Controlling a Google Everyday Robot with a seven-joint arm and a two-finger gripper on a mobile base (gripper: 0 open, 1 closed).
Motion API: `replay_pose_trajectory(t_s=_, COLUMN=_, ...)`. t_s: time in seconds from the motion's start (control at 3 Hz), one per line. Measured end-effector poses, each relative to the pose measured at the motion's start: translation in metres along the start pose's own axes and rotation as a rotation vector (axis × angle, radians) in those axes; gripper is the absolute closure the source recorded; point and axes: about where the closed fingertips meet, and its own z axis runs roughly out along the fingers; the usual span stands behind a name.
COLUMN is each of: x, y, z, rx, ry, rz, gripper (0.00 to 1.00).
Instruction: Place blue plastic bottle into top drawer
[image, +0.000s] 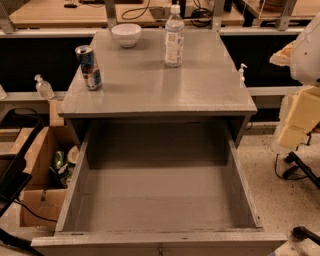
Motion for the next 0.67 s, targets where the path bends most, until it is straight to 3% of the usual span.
replay_pose_trajectory(t_s=0.33, x=-0.001, y=-0.001, z=-0.002, rx=0.011, ry=-0.008, rz=0.002, gripper=0.0)
replay_pose_trajectory(t_s=0.67, x=-0.01, y=-0.022, z=0.008, rx=0.042, ry=-0.091, rz=0.038, gripper=0.0)
